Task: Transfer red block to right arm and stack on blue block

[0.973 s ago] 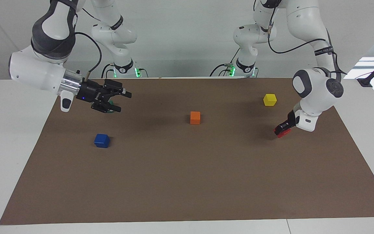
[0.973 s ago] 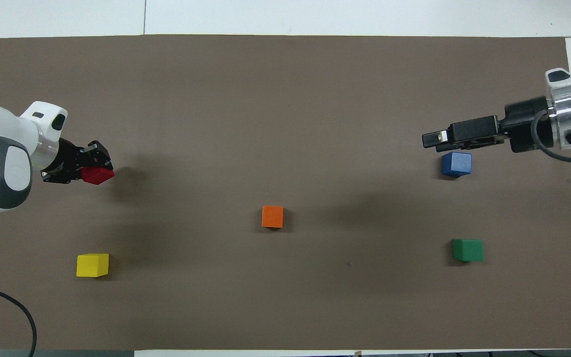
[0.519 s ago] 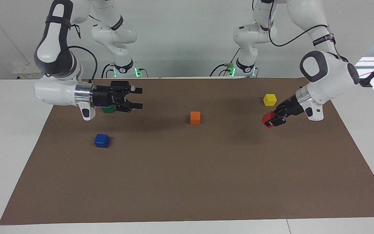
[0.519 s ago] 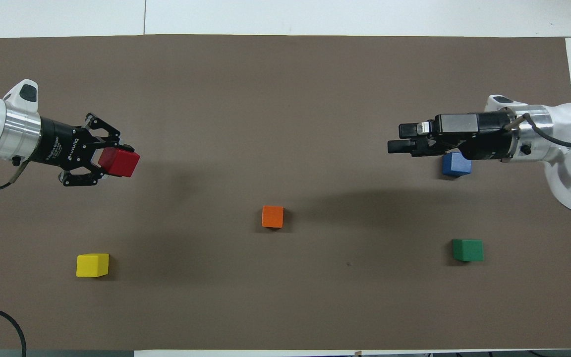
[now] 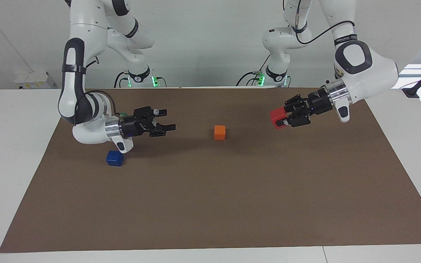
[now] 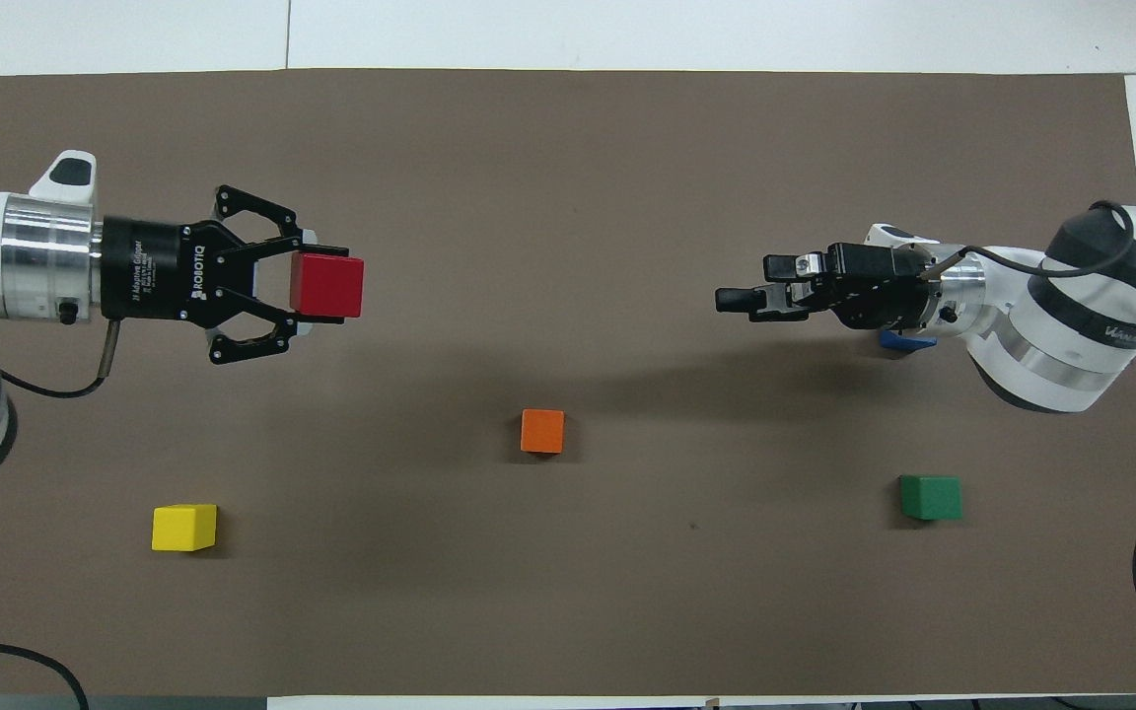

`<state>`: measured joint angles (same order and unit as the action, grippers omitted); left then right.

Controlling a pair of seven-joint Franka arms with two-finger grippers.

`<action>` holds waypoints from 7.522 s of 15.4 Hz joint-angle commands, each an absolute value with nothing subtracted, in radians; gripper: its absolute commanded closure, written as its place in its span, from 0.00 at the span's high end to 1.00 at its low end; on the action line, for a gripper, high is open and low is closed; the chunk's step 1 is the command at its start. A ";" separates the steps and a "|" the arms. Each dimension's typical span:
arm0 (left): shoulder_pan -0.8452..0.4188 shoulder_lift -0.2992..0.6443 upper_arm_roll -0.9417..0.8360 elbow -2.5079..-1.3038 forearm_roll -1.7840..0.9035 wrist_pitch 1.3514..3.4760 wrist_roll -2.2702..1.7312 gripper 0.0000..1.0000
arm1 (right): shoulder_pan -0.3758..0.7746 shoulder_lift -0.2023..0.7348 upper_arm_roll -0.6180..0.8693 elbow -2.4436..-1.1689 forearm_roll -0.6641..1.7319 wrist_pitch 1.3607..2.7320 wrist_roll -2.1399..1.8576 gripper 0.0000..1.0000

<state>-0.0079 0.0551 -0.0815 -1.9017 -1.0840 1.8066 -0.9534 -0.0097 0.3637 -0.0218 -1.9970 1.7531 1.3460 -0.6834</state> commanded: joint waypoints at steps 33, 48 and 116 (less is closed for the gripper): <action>-0.520 -0.005 -0.101 -2.077 -1.594 2.516 -1.212 0.00 | 0.262 0.453 -0.009 -2.026 2.095 1.440 -0.876 0.89; -0.508 -0.008 -0.101 -2.085 -1.592 2.517 -1.215 1.00 | 0.259 0.449 -0.011 -2.025 2.094 1.480 -0.885 0.00; 0.011 0.000 0.017 -1.661 0.014 1.485 -0.097 1.00 | -0.026 0.057 -0.035 -2.319 -0.044 2.652 0.043 0.00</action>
